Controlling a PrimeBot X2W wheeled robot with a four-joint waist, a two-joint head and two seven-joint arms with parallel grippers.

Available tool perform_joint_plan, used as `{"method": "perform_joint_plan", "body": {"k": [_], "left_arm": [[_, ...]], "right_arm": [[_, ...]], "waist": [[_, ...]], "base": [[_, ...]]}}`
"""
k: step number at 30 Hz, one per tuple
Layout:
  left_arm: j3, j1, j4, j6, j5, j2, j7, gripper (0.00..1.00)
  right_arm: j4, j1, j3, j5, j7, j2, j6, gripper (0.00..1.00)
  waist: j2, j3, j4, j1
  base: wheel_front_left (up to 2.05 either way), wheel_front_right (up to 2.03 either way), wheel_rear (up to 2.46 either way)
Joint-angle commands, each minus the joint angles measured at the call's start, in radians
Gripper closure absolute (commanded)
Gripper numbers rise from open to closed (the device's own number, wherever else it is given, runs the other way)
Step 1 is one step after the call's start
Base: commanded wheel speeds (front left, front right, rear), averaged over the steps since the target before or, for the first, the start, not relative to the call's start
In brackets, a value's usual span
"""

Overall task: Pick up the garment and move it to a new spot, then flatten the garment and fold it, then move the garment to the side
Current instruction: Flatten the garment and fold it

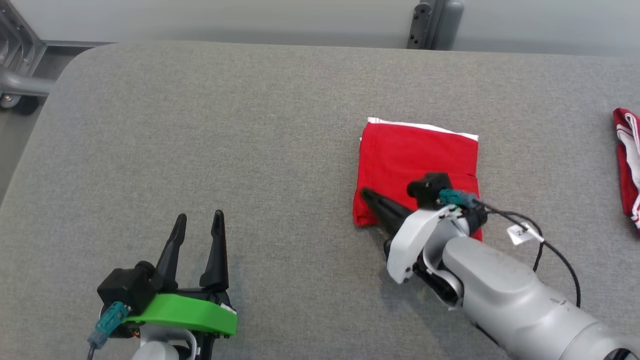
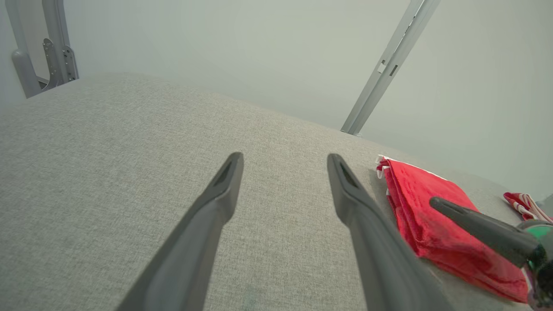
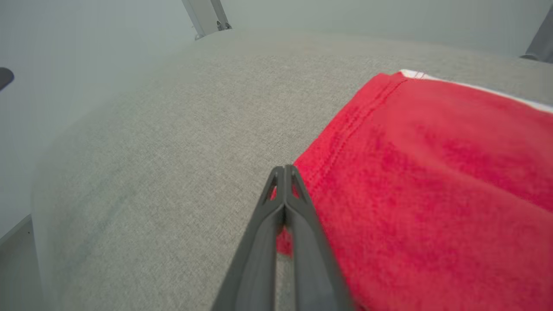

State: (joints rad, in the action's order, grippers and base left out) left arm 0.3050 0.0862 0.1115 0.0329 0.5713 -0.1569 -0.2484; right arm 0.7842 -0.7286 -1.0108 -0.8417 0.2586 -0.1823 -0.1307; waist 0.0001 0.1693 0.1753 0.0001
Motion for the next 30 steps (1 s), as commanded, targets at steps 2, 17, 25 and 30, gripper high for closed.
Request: {"method": "perform_joint_plan", "body": {"k": [2,17,25,30], "left_arm": [[-0.006,-0.017,-0.006,0.005,0.002,-0.012,-0.006,0.00],[-0.033,0.007,0.021,0.038,-0.068,-0.018,-0.016,0.00],[-0.078,-0.063,0.014,0.045,-0.119,-0.001,-0.016,0.00],[-0.103,-0.110,0.002,0.041,-0.148,0.018,-0.017,0.00]], "right_arm": [[-0.063,-0.009,0.096,0.052,0.007,-0.030,0.000,1.00],[-0.452,0.374,0.814,0.553,0.007,0.050,0.000,0.00],[-0.557,0.537,0.941,0.617,0.007,0.119,0.000,0.00],[-0.581,0.580,0.959,0.630,0.007,0.129,0.000,0.00]], "waist": [[-0.0001,-0.019,-0.032,-0.0001],[-0.0001,-0.092,-0.167,-0.0001],[-0.0001,-0.109,-0.214,-0.0001],[-0.0001,-0.109,-0.218,-0.0001]], "base": [[0.00,0.00,0.00],[0.00,0.00,0.00],[0.00,0.00,0.00],[0.00,0.00,0.00]]}}
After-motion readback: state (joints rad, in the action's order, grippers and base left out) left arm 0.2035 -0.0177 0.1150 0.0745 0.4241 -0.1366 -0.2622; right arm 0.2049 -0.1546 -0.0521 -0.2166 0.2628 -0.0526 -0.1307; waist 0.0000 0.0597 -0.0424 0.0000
